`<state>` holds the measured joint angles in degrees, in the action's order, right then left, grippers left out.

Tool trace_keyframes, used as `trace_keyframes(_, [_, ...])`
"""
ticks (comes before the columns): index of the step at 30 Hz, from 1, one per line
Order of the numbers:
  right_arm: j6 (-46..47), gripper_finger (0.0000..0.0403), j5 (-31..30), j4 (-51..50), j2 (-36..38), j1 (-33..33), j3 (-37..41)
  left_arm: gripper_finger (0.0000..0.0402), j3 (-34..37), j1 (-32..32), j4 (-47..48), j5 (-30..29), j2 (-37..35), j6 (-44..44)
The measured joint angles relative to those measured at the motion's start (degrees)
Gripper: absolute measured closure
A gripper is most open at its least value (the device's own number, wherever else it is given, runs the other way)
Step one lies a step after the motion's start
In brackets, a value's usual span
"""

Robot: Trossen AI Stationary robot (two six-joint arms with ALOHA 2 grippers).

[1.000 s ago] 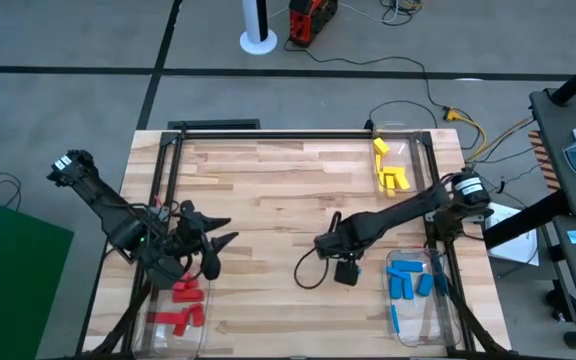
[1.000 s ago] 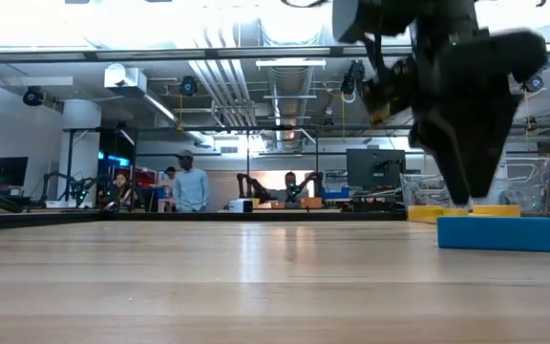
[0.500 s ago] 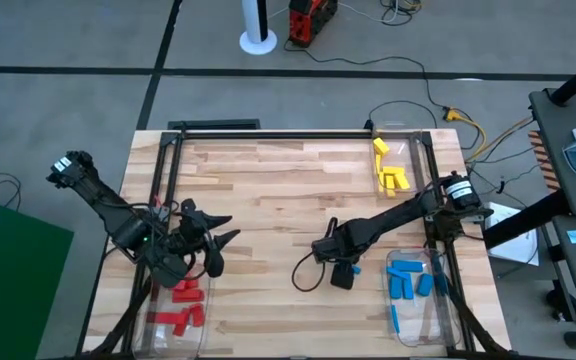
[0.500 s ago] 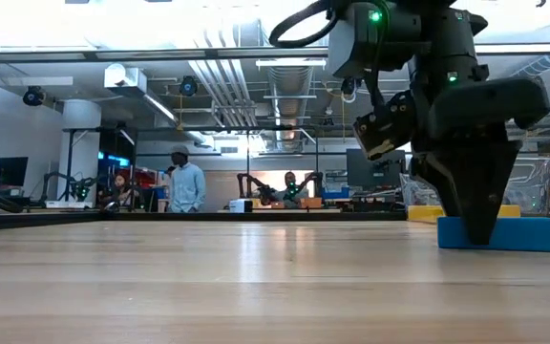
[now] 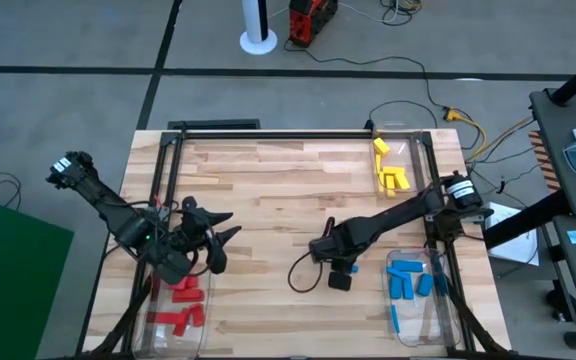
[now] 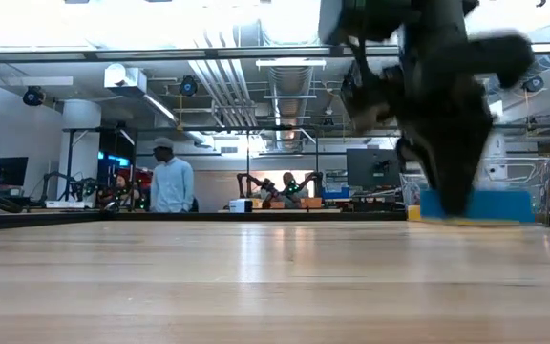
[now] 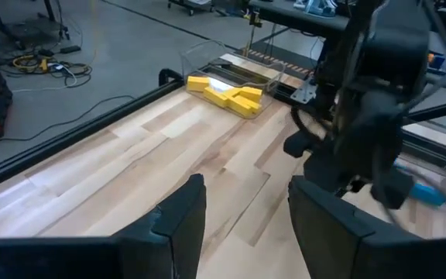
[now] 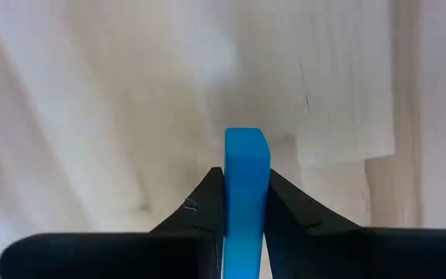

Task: Sort blocks
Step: Put the blue block into the bottom right transparent bin

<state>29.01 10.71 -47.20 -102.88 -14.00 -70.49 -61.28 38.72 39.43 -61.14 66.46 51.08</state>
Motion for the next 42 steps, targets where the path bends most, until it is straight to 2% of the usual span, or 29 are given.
trace_keyframes(7, [2.47,0.0353,0.01,-6.93,6.1,-0.12,-5.87,0.0239,0.0,-0.7,0.01,0.15,0.0,-0.01])
trace_keyframes(10, [-0.77,0.0353,-0.17,-9.78,10.41,-1.36,-7.16,0.0239,0.0,-1.41,0.01,0.17,0.0,-0.01])
trace_keyframes(20, [-9.95,0.0353,-0.28,-26.12,23.36,-9.98,-6.32,0.0239,0.0,-4.14,-0.25,0.22,0.0,-1.1])
trace_keyframes(25, [-10.46,0.0353,-0.21,-31.63,27.58,-14.8,-3.78,0.0239,0.0,-4.91,-0.29,1.91,0.0,-1.17])
trace_keyframes(34, [-4.54,0.0353,-0.23,-29.95,34.84,-21.0,5.05,0.0239,0.0,-5.09,-0.29,2.61,0.0,-1.35])
trace_keyframes(42, [7.2,0.0353,1.27,-14.84,37.77,-27.85,12.65,0.0239,0.0,-5.14,-0.38,2.62,0.0,-1.34])
